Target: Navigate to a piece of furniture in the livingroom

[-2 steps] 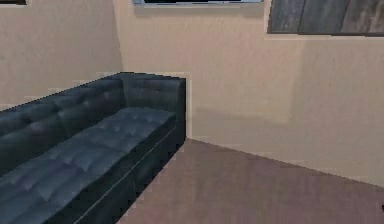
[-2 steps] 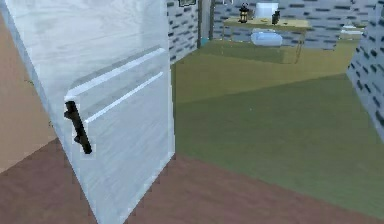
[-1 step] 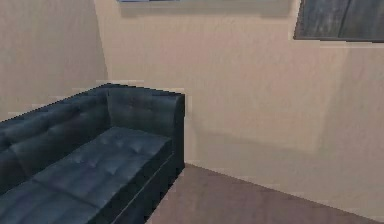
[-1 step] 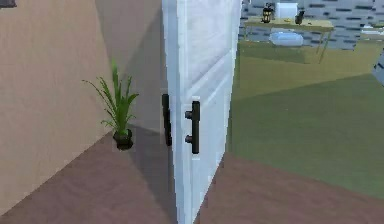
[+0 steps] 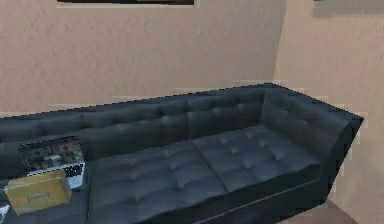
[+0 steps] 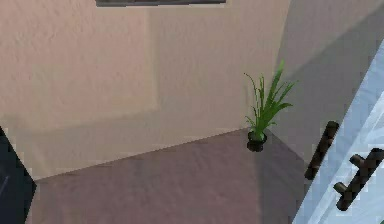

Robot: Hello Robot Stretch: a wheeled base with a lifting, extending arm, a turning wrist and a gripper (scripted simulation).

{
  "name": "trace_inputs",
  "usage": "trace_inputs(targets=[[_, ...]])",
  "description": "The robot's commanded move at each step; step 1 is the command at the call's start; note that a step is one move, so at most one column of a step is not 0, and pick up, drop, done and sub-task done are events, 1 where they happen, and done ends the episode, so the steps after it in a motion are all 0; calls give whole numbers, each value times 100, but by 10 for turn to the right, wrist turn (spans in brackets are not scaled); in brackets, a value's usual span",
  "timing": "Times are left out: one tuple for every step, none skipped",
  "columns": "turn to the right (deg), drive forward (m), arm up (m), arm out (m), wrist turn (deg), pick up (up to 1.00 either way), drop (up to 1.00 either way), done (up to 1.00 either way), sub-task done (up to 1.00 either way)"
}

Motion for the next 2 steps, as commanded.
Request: trace_inputs(targets=[[-120, 0, 0, 0, 0, 0, 0, 0, 0], [0, 0, 0, 0, 0, 0, 0, 100, 0]])
